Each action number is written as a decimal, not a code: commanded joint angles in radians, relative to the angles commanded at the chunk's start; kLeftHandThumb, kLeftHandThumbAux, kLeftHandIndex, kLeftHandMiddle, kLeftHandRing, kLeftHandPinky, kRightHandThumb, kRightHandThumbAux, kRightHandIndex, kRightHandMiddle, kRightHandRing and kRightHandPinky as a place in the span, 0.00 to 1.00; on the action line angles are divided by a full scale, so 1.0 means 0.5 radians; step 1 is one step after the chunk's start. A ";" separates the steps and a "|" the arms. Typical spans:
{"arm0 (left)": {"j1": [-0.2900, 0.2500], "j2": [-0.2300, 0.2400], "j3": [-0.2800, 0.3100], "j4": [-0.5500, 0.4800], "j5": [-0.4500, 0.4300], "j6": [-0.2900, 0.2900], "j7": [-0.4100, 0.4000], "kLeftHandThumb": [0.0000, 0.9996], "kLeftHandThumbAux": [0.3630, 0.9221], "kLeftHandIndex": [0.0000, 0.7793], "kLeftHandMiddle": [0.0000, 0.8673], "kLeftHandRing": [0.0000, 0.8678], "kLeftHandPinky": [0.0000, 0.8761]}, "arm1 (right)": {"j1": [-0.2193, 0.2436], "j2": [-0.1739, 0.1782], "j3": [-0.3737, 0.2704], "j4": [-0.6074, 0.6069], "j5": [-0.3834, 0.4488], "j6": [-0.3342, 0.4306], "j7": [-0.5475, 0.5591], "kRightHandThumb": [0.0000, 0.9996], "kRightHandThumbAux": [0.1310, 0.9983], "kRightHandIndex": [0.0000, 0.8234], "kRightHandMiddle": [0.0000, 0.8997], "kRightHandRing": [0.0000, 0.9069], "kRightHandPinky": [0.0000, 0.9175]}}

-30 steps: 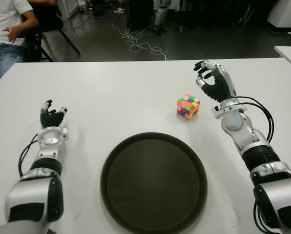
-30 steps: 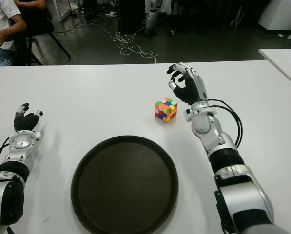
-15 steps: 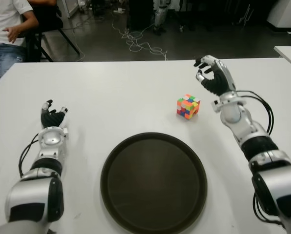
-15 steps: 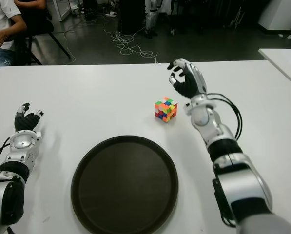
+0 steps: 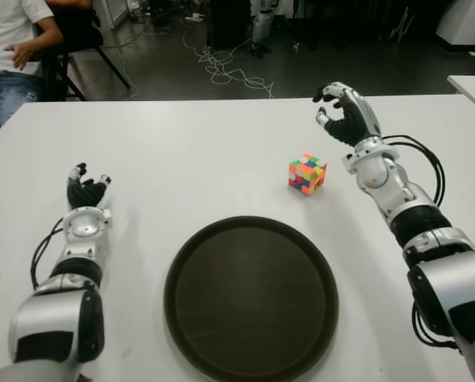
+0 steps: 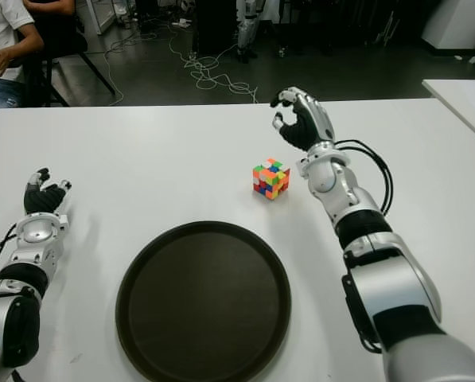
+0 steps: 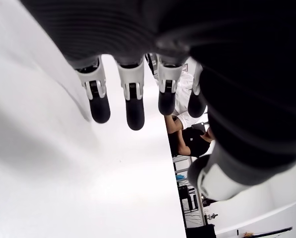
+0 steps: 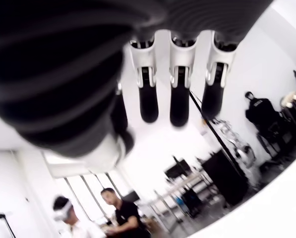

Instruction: Pick up the Rubik's Cube and put it in the plate

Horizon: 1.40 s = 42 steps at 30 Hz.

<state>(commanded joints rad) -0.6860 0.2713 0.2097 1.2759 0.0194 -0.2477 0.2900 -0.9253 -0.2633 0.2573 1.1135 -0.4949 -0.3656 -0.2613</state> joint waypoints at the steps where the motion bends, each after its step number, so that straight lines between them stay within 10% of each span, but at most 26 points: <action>1: 0.000 0.000 -0.001 0.000 0.001 0.000 0.002 0.11 0.67 0.07 0.12 0.13 0.13 | -0.011 0.004 0.007 0.011 -0.002 0.013 0.012 0.09 0.76 0.15 0.20 0.19 0.19; 42: -0.005 -0.010 0.003 -0.005 -0.006 0.013 0.020 0.12 0.66 0.07 0.13 0.13 0.13 | -0.303 0.118 0.422 0.407 -0.273 0.181 0.389 0.00 0.67 0.00 0.00 0.00 0.00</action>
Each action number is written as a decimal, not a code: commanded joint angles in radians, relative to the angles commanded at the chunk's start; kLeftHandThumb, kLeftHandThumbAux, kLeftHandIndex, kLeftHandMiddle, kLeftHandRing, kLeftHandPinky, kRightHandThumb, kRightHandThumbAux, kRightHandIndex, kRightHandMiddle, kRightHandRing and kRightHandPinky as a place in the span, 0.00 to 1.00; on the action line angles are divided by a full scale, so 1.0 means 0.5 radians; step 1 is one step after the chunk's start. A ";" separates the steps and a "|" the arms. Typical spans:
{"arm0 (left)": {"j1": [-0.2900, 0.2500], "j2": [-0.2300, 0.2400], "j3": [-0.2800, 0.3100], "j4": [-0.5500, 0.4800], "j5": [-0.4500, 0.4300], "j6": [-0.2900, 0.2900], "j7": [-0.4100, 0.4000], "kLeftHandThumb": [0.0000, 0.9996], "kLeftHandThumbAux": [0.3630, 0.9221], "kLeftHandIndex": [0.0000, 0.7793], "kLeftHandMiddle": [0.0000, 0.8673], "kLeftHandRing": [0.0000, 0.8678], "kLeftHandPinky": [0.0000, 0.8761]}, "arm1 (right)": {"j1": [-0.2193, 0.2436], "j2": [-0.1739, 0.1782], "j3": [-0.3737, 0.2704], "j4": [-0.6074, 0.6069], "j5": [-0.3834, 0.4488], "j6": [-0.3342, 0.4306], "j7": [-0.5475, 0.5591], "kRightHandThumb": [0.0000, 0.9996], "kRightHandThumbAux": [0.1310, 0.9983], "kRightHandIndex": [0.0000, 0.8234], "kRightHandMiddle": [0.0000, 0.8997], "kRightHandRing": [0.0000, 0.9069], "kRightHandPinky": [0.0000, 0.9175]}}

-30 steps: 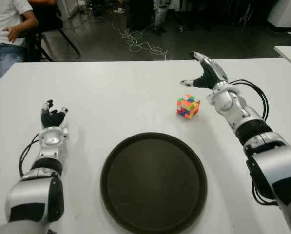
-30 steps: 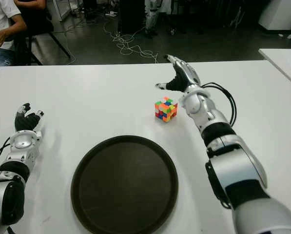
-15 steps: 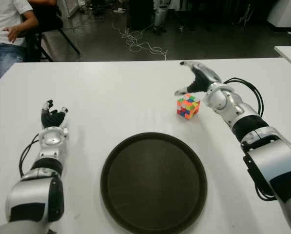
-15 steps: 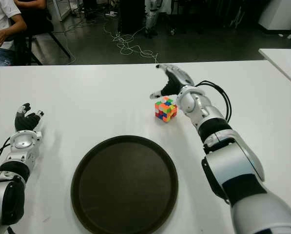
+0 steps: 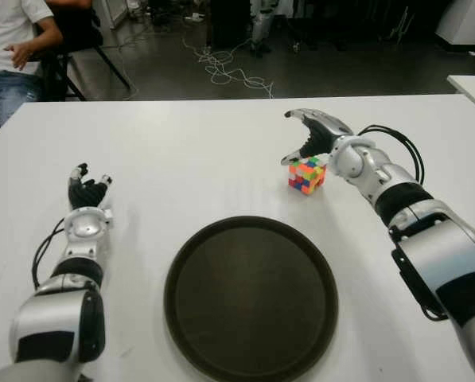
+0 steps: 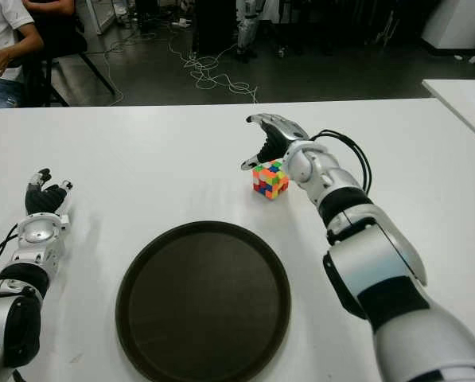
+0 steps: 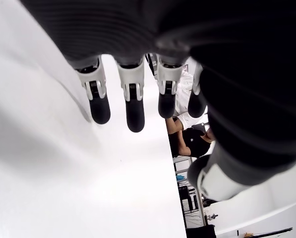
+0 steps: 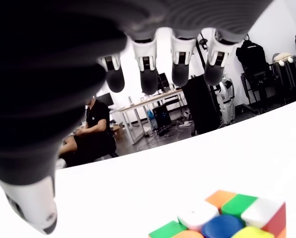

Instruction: Pick up the Rubik's Cube and put it in the plate

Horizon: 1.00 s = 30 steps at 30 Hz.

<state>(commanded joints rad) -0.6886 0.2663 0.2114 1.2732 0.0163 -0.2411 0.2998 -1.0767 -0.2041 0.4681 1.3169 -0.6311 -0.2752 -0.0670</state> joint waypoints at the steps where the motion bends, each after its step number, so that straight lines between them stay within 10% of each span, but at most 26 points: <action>1: 0.000 0.000 0.000 0.000 0.000 0.002 0.001 0.12 0.66 0.07 0.13 0.14 0.13 | -0.001 0.002 0.002 0.004 -0.003 0.000 -0.001 0.00 0.67 0.00 0.00 0.00 0.00; 30: 0.001 0.010 -0.014 0.000 0.014 0.009 0.015 0.11 0.67 0.07 0.12 0.13 0.13 | 0.110 0.008 -0.033 0.019 0.044 0.049 0.015 0.00 0.64 0.00 0.00 0.00 0.00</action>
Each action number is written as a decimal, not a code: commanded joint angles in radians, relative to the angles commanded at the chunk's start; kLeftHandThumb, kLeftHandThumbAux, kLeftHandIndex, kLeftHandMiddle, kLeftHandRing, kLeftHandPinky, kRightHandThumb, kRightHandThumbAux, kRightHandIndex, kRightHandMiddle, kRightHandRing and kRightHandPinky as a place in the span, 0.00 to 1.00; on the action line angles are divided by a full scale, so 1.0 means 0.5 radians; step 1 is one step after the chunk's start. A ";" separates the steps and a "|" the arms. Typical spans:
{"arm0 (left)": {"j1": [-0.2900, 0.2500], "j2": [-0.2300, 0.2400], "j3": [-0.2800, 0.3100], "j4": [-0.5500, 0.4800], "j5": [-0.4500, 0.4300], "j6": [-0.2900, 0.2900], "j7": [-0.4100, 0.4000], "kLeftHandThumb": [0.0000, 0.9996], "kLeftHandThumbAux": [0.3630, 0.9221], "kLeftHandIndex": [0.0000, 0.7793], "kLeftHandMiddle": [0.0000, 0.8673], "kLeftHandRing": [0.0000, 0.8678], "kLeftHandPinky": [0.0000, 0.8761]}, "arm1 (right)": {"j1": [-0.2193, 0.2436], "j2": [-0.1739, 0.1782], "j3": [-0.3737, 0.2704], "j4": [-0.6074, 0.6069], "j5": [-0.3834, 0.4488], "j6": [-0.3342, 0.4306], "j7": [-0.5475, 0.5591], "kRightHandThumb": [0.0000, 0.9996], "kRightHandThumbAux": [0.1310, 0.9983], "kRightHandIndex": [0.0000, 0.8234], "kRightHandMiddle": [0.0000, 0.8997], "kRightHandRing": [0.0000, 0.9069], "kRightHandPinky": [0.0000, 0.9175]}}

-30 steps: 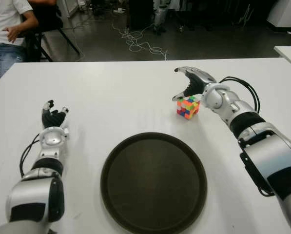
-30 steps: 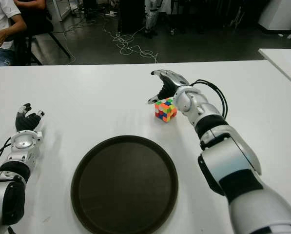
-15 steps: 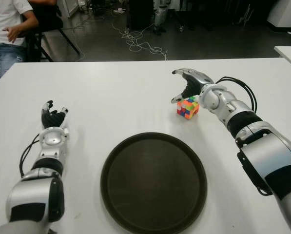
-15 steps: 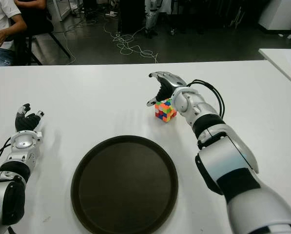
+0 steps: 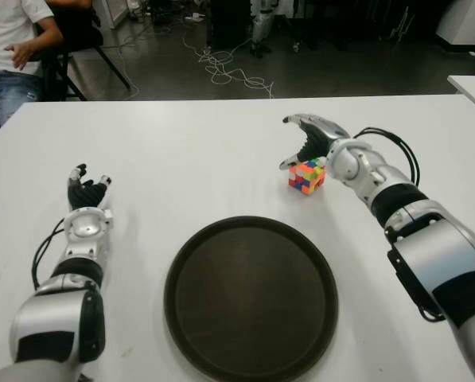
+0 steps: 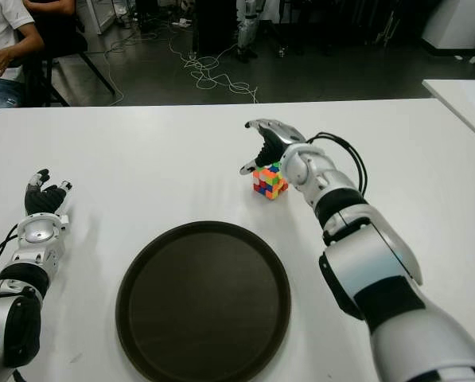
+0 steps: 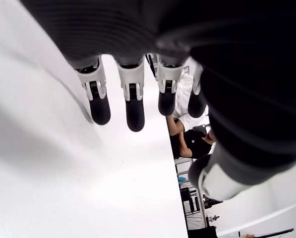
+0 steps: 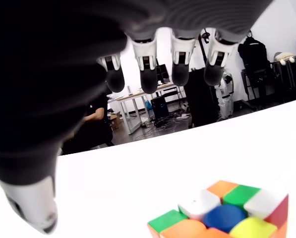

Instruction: Pick up the Rubik's Cube and put it in the plate

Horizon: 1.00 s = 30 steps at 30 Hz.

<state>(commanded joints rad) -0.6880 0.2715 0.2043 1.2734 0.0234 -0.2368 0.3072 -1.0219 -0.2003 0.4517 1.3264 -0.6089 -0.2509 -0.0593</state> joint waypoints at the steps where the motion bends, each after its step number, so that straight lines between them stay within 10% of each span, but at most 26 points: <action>1: 0.000 0.000 0.000 0.000 0.000 -0.001 0.000 0.11 0.68 0.07 0.12 0.13 0.13 | 0.002 0.001 -0.003 -0.001 0.003 0.007 0.003 0.00 0.64 0.00 0.00 0.00 0.00; 30: 0.006 0.010 0.006 -0.001 -0.011 -0.006 -0.022 0.11 0.68 0.07 0.10 0.12 0.14 | 0.148 -0.077 -0.082 0.007 0.054 0.096 -0.043 0.00 0.63 0.00 0.00 0.00 0.00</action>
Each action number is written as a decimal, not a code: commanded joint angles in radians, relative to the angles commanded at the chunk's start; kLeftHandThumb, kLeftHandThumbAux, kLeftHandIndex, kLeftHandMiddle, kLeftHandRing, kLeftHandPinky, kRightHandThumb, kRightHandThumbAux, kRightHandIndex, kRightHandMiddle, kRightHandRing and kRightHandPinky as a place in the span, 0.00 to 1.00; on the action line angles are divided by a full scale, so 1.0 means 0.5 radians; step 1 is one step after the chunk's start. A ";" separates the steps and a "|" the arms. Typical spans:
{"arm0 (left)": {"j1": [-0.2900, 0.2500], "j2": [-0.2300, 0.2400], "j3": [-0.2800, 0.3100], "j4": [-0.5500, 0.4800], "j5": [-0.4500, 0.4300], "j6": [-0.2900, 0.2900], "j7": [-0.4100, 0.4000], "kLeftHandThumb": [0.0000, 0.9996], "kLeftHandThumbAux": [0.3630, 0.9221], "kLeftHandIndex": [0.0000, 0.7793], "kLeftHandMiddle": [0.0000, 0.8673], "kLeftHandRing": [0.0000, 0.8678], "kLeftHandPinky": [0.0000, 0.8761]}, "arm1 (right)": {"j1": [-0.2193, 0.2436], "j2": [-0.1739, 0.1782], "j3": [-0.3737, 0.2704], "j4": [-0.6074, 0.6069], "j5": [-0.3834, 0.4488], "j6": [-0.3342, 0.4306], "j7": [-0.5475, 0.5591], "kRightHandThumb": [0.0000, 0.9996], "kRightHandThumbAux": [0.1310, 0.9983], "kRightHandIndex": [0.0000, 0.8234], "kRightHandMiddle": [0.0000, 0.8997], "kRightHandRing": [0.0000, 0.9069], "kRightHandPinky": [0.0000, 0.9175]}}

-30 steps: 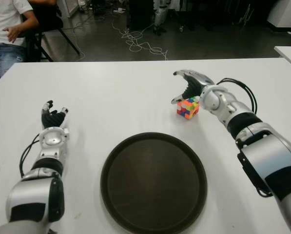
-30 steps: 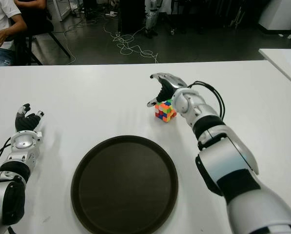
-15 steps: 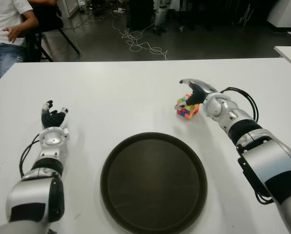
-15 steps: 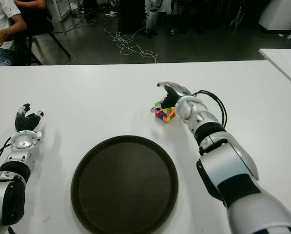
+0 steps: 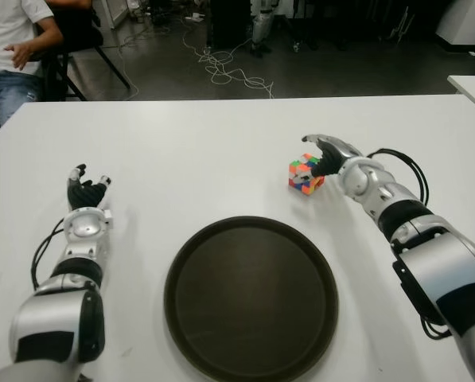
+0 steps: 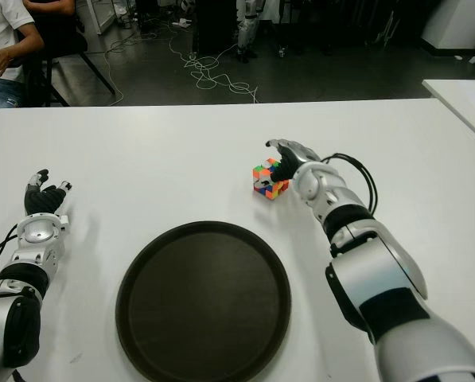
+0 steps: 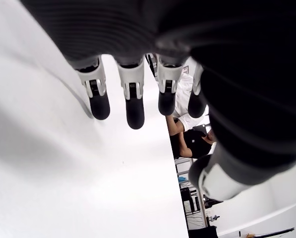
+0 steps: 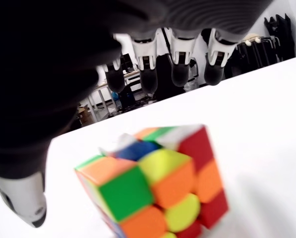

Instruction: Pick up the Rubik's Cube and put it in the plate

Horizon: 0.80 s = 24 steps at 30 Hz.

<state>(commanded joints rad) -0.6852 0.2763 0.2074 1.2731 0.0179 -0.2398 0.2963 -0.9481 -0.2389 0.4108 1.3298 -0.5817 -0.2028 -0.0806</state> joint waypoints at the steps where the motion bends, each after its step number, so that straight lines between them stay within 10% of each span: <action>1: 0.000 0.000 0.000 0.000 0.000 0.000 -0.001 0.11 0.68 0.07 0.10 0.12 0.15 | 0.003 -0.002 -0.001 -0.001 0.002 -0.002 -0.003 0.00 0.64 0.00 0.00 0.00 0.00; 24: 0.003 0.005 0.007 -0.001 -0.002 0.014 -0.016 0.08 0.64 0.07 0.08 0.11 0.13 | 0.061 -0.016 -0.033 -0.018 0.032 -0.055 -0.038 0.00 0.62 0.00 0.00 0.00 0.00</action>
<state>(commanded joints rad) -0.6838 0.2790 0.2109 1.2727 0.0169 -0.2330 0.2883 -0.9178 -0.2467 0.3944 1.3206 -0.5655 -0.2305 -0.0998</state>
